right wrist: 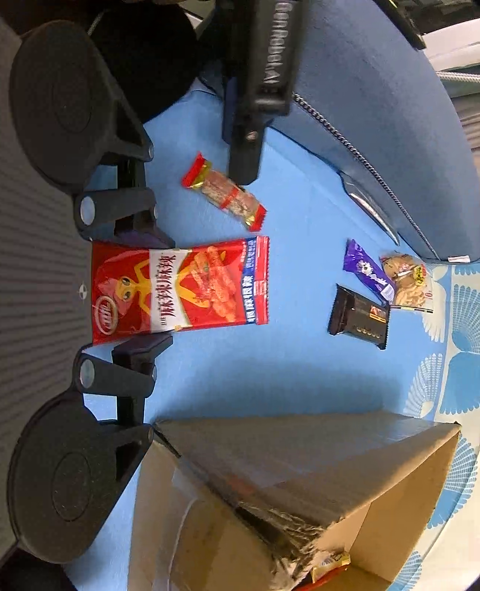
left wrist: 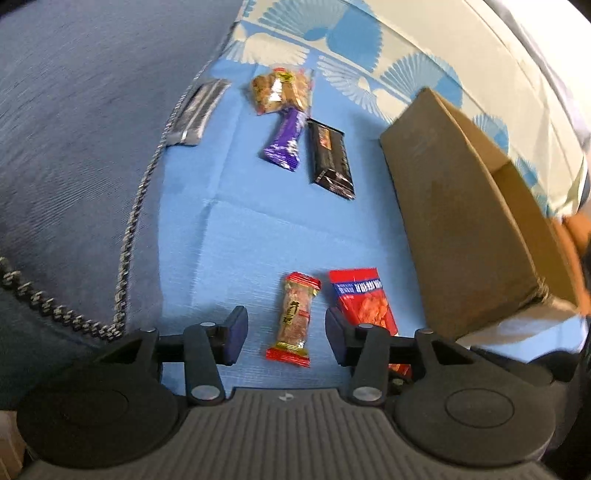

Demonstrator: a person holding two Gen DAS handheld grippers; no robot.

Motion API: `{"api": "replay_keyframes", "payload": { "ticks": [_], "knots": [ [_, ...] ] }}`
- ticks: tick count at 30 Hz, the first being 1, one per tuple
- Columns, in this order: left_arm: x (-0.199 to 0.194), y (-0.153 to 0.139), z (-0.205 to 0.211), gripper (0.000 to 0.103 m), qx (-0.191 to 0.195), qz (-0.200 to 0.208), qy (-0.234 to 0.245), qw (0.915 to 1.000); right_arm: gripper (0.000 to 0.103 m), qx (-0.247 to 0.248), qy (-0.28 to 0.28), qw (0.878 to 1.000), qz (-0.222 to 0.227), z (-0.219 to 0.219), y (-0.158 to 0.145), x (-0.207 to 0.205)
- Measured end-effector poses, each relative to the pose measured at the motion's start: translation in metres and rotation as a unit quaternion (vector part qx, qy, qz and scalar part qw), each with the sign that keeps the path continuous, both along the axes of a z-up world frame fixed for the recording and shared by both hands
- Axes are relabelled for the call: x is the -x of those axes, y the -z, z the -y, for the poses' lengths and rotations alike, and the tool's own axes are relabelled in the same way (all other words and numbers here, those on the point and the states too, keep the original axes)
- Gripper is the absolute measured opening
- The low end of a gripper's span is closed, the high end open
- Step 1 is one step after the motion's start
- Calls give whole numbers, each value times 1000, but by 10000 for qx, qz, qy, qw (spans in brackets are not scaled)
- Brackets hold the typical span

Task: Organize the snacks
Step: 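Hold both snacks and carry both tools toward the box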

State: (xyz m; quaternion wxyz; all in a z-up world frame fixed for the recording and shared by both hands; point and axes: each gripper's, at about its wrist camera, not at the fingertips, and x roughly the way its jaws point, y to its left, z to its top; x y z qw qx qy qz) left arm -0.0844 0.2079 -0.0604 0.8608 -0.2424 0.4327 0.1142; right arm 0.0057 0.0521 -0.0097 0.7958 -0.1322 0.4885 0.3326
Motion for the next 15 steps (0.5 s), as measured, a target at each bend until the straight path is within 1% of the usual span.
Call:
{"api": "replay_keyframes", "payload": {
  "ticks": [4,7,8,10,11,12,15],
  "knots": [
    [-10,3,15,51,-376,-145,166,9991,54,-82,-99,9999,12,2,1,1],
    [-18,9,24,51,-613,-361,274,9971,54,-118,-217,9997,56,5,1,2],
    [-22,12,25,48,-658,-438,251,9966,54,-126,-246,9996,79,6,1,2],
    [-24,13,24,35,-748,-471,171,9959,54,-120,-298,9994,128,6,1,3],
    [-24,14,23,20,-746,-467,153,9960,53,-109,-323,9993,158,6,1,3],
    [-23,13,23,19,-745,-449,118,9961,49,-96,-341,9991,212,6,1,4],
    [-16,8,17,18,-774,-279,-103,9966,46,-154,-293,9989,329,6,-1,6]
  ]
}}
